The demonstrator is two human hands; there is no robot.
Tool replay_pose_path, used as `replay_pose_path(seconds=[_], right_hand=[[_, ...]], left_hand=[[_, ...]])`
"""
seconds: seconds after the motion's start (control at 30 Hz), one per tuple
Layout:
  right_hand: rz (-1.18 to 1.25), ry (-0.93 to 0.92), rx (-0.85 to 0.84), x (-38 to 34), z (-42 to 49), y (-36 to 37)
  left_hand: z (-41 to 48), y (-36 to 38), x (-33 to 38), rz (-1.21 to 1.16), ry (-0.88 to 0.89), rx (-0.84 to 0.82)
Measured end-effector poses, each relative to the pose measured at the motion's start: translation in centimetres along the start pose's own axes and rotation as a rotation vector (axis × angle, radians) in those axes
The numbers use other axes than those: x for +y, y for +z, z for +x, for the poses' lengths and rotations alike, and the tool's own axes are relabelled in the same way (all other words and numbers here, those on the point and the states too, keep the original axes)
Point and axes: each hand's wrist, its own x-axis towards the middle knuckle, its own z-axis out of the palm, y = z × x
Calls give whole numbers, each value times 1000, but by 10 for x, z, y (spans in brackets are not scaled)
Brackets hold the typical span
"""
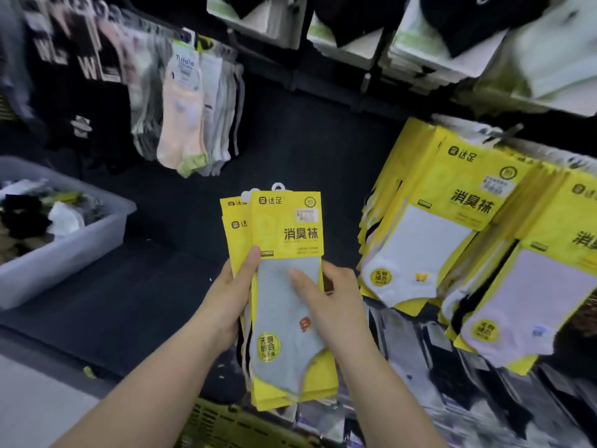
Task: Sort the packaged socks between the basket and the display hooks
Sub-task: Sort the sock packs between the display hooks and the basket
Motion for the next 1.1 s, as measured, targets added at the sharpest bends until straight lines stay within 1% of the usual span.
replay_pose_path(seconds=[0.07,0.1,0.17,0.23,0.3,0.33,0.4,0.47,0.5,0.53,0.63,0.73,0.83,0.9,0.97,1.03,1.1], right_hand=[[8,-37,88,-5,3,-2],[69,-29,97,-6,4,-2],[246,28,80,-9,7,-7],[333,87,14,-13,11,-16],[290,127,-60,-17,18,-24],[242,128,-55,-20,21,-26],[224,86,67,-29,31,-28],[359,30,212,-42,41,-30],[415,8,246,-48,46,-32],[423,-9,252,-54,50,-36],[373,-19,141,-71,57,-49],[397,-65,5,-86,62,-62],[326,-88,-6,-97,65,-66],[327,-63,38,-100,68,-66],[342,-58,155,-106,75,-69],[345,-116,300,-120,88,-75],[299,-220,404,-137,105,-82]], left_hand=[[0,2,3,4,16,0],[-1,3,4,6,30,-13],[-2,1,7,4,82,-62],[-1,0,11,4,107,-73],[3,0,13,50,118,-61],[6,1,15,81,124,-51],[11,4,16,119,135,-48],[15,7,16,134,149,-68],[17,9,16,133,158,-81],[18,10,17,127,170,-95],[23,13,21,108,206,-131],[25,15,24,96,224,-141],[23,16,25,88,243,-147],[23,15,27,86,268,-138],[24,11,32,75,303,-106],[27,-1,39,56,338,-42],[31,-16,48,69,359,21]])
